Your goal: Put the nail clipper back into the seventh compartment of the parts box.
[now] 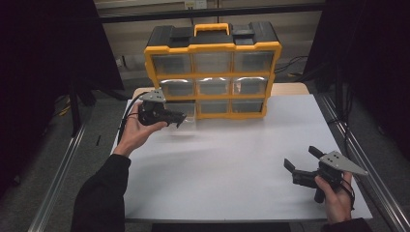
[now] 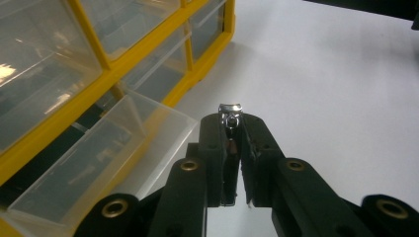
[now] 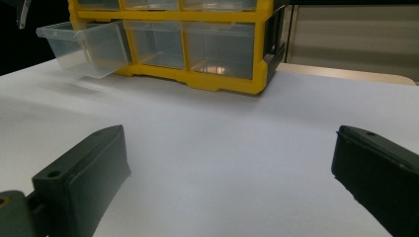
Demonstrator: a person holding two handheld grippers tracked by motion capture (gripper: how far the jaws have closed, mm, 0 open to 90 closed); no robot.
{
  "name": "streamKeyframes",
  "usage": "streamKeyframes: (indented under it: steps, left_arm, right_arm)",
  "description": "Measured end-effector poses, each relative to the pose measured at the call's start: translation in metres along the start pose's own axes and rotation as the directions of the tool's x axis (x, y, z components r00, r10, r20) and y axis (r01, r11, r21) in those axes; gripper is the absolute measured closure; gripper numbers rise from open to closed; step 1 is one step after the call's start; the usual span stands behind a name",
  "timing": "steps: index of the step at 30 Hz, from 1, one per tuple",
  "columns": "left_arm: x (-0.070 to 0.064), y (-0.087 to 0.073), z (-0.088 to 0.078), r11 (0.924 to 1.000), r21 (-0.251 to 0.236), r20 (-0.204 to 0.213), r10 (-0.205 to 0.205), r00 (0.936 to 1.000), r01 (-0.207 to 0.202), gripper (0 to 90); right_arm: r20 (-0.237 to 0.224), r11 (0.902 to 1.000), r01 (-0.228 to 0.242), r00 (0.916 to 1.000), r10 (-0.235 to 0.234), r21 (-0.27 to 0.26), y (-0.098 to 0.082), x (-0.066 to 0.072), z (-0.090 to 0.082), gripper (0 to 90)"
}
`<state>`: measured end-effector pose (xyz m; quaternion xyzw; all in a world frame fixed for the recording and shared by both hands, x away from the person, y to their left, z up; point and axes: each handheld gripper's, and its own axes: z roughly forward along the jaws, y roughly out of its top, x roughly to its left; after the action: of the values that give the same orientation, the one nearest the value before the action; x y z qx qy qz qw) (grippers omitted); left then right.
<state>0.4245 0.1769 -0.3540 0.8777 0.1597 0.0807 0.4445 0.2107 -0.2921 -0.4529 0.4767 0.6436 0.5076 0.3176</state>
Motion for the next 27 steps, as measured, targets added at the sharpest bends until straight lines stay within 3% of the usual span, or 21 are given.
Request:
streamKeyframes:
  steps: [13,27]
  left_arm:
    - [0.01,0.012,-0.008,0.9999,-0.015,-0.019,-0.004,0.9998,0.004,80.4]
    - [0.023,0.022,-0.012,0.9997,0.021,-0.064,0.012,0.9979,-0.01,80.4]
  right_arm:
    - [0.001,1.0,0.003,1.0,-0.003,-0.001,0.0,-0.001,0.0,0.6]
    - [-0.003,1.0,0.0,1.0,0.0,-0.001,0.0,-0.001,0.0,0.6]
